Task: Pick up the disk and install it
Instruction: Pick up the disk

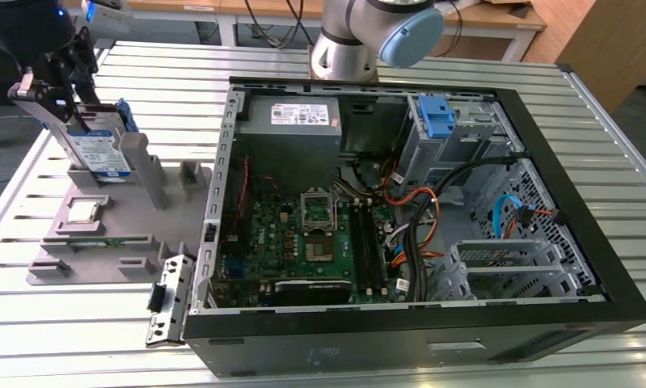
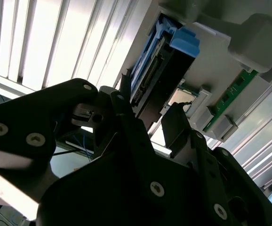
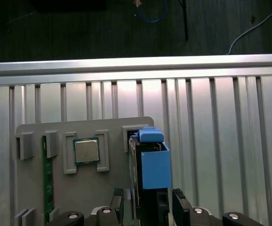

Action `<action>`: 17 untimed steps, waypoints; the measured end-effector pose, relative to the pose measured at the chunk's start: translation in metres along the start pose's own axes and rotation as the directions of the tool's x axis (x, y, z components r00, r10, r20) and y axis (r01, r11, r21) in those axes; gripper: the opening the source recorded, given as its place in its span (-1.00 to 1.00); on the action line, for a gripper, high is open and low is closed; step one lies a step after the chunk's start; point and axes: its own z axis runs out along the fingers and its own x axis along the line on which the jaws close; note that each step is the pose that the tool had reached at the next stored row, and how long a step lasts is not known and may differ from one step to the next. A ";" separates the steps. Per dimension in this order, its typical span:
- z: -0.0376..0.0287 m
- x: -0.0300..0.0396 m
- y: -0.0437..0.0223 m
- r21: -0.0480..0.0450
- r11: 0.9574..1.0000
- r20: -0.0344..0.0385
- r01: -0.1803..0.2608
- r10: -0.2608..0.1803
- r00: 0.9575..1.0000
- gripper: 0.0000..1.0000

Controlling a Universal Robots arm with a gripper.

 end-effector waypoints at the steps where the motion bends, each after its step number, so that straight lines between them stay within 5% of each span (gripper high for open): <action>1: 0.0009 0.0000 -0.0005 0.000 1.000 0.000 0.003 -0.003 1.000 0.06; 17: 0.0020 0.0000 -0.0012 -0.003 0.999 -0.002 0.050 -0.050 0.999 0.06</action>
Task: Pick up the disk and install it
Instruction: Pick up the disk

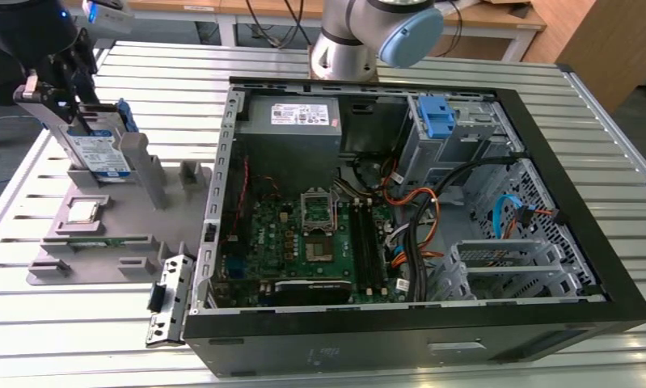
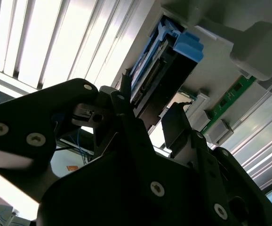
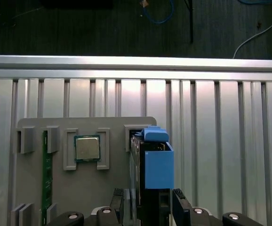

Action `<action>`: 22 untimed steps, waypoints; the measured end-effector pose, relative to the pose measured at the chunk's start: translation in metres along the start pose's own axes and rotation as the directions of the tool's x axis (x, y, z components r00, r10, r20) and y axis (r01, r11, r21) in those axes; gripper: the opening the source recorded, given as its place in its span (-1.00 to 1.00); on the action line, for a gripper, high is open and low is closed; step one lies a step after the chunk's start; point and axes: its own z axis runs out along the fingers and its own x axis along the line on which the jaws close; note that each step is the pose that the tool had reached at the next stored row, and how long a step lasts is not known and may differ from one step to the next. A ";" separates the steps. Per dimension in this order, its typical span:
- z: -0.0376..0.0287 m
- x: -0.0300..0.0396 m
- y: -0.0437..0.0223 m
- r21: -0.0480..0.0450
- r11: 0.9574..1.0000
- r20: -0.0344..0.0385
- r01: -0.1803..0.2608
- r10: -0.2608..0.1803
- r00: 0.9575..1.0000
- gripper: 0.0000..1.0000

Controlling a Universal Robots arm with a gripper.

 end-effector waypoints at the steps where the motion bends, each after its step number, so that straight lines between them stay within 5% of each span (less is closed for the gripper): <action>1: 0.0000 0.0000 0.0000 0.000 1.000 0.000 0.000 0.000 1.000 0.06; 19: 0.0006 -0.0013 -0.0002 0.000 1.000 0.000 0.000 0.000 1.000 0.06; 22: 0.0006 -0.0013 -0.0002 0.000 1.000 0.000 0.000 0.000 1.000 -0.11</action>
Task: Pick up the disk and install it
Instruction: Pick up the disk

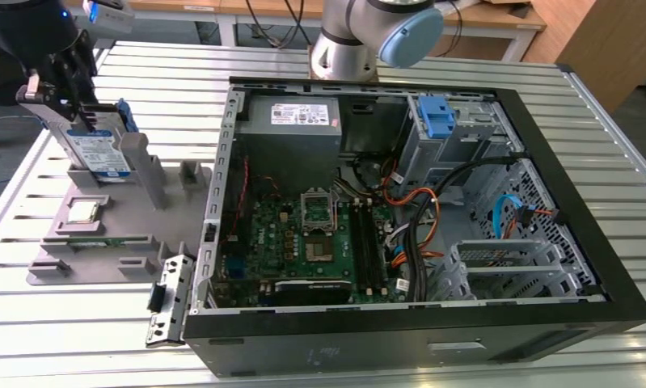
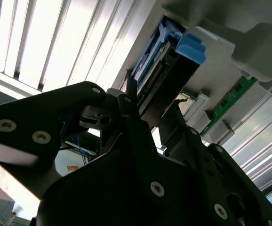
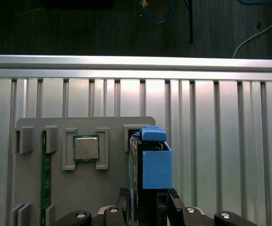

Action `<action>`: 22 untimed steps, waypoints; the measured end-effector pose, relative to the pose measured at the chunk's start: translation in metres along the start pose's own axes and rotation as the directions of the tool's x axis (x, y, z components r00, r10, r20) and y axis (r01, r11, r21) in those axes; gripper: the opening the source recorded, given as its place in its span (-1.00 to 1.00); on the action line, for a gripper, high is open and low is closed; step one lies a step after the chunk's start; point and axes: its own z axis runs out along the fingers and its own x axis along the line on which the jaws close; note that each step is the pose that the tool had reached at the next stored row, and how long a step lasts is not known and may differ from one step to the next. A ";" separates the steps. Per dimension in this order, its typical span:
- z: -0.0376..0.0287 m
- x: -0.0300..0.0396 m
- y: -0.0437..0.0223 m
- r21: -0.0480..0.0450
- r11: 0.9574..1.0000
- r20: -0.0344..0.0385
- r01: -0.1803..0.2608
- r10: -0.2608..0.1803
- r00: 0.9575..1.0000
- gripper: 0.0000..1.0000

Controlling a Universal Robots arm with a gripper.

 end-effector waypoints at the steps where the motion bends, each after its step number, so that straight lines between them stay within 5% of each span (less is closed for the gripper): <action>1: 0.0000 0.0000 0.0000 0.000 1.000 0.000 0.000 0.000 1.000 -0.11; 18: 0.0002 -0.0004 0.0000 0.000 1.000 0.002 0.000 0.000 1.000 -0.11; 22: 0.0001 -0.0004 0.0000 0.000 1.000 0.002 0.000 0.000 1.000 -0.30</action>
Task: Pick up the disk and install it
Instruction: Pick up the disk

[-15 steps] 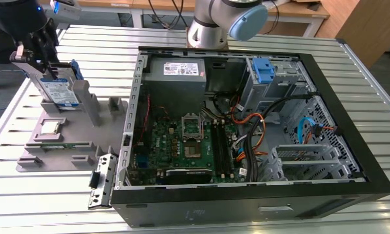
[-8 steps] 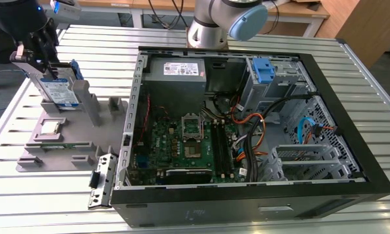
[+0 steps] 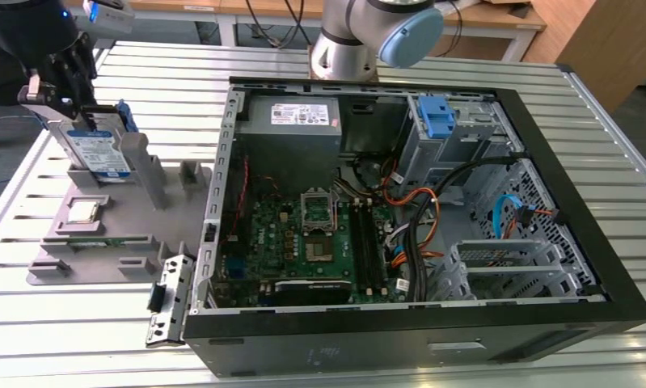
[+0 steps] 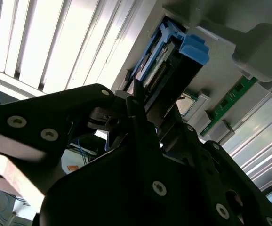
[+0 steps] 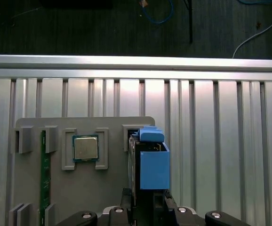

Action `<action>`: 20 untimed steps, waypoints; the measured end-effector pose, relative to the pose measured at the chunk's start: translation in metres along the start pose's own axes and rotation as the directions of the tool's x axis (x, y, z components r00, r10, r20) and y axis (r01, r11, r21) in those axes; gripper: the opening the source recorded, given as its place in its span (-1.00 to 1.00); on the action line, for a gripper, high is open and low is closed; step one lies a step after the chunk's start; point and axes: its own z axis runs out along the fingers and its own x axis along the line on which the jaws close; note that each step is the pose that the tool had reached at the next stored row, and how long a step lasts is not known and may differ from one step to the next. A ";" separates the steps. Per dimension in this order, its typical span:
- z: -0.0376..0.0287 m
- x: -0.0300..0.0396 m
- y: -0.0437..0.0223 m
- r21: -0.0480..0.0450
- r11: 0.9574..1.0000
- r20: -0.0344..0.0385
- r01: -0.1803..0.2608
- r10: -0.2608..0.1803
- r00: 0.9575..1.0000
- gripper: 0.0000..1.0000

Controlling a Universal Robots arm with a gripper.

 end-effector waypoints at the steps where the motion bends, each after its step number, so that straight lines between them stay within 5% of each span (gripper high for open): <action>1: 0.0000 0.0000 0.0000 0.000 1.000 0.000 0.000 0.000 1.000 -0.30; 16: -0.0003 0.0000 0.0001 0.000 1.000 0.001 0.000 0.000 1.000 -0.30; 20: -0.0081 -0.0005 0.0003 0.000 1.000 0.001 0.000 0.000 1.000 -0.30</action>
